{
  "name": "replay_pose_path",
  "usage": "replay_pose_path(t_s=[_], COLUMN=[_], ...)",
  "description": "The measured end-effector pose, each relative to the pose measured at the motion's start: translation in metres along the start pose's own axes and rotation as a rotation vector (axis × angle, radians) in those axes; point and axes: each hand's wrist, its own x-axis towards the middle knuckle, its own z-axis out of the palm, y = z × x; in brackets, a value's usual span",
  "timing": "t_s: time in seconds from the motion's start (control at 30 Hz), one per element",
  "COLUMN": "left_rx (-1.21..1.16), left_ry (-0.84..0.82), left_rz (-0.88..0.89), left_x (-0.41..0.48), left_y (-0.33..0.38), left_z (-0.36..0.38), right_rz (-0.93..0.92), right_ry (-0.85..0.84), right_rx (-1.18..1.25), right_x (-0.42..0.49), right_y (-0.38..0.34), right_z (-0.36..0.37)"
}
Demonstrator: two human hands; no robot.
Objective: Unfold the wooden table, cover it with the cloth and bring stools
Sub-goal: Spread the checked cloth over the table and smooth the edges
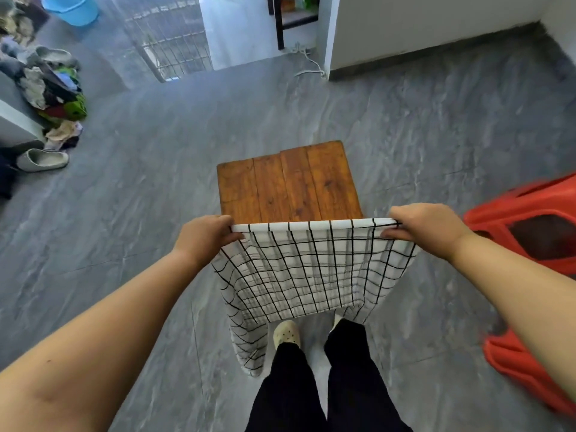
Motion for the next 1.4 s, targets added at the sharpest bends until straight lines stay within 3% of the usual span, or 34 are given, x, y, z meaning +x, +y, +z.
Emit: replay_pose_path(t_s=[0.23,0.7,1.13,1.4], left_rx=[0.091,0.136,0.153,0.136], left_ry=[-0.06,-0.014,-0.171,-0.161], left_rz=[-0.189,0.19,0.063,0.069], left_x=[0.075,0.241,0.315,0.347], left_y=[-0.001,-0.109,-0.155,-0.173], left_z=[0.013,0.138,0.226,0.22], right_rz=[-0.06,-0.09,0.106,0.126], right_ry=[-0.075,-0.197,-0.243,-0.101], right_rx=[0.085,0.02,0.026,0.02], right_x=[0.091,0.24,0.302,0.336], right_y=[0.064,0.154,0.16,0.182], right_z=[0.027,0.182,0.288,0.305])
